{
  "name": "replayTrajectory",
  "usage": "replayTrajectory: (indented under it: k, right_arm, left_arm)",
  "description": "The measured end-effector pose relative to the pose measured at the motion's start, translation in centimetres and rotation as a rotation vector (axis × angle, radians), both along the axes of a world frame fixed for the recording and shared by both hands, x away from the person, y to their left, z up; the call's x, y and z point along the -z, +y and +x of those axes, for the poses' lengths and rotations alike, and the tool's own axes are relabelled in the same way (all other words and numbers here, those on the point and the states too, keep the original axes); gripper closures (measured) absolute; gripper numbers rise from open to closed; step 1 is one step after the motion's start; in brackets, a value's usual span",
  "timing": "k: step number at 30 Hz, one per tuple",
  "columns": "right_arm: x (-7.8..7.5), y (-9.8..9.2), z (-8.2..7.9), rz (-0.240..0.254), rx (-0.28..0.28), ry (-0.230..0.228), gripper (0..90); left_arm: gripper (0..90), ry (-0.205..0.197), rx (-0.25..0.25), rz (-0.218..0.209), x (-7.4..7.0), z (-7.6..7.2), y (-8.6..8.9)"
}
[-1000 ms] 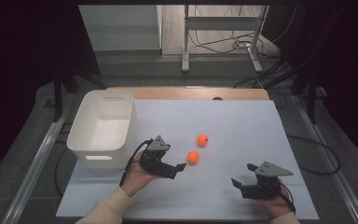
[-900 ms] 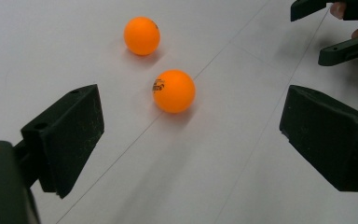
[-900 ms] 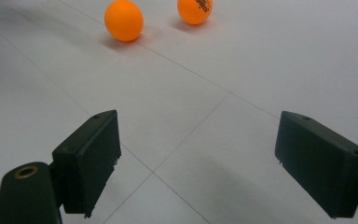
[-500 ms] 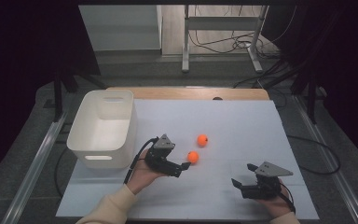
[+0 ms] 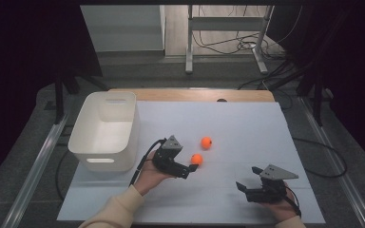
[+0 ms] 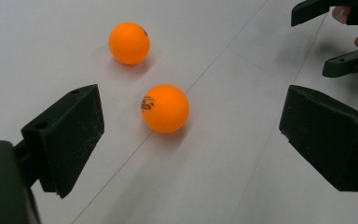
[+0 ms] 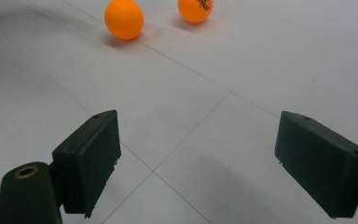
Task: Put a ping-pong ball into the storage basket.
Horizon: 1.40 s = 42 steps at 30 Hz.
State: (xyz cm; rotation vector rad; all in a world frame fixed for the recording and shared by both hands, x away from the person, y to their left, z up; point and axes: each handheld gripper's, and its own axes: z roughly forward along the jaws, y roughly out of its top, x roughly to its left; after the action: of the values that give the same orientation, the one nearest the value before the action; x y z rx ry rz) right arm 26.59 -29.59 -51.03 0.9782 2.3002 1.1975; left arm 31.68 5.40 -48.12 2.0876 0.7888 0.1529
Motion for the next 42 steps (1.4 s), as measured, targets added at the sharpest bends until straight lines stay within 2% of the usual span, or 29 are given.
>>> replayTrajectory:
  k: [24, 36, 42]
  right_arm:
    - [0.0, 0.0, 0.0, 0.002, -0.002, 0.001, 14.9]
    - [0.1, 0.0, 0.1, 0.002, -0.002, 0.003, 14.9]
    - [0.1, 0.0, 0.1, 0.002, -0.002, 0.003, 14.9]
  left_arm:
    - [7.4, 0.031, 0.016, 0.01, 1.0, 1.4, -2.3]
    - [7.4, 0.052, 0.008, 0.034, 2.0, 2.5, -3.0]
    - [7.5, 0.048, 0.011, 0.067, 2.5, 2.9, -3.4]
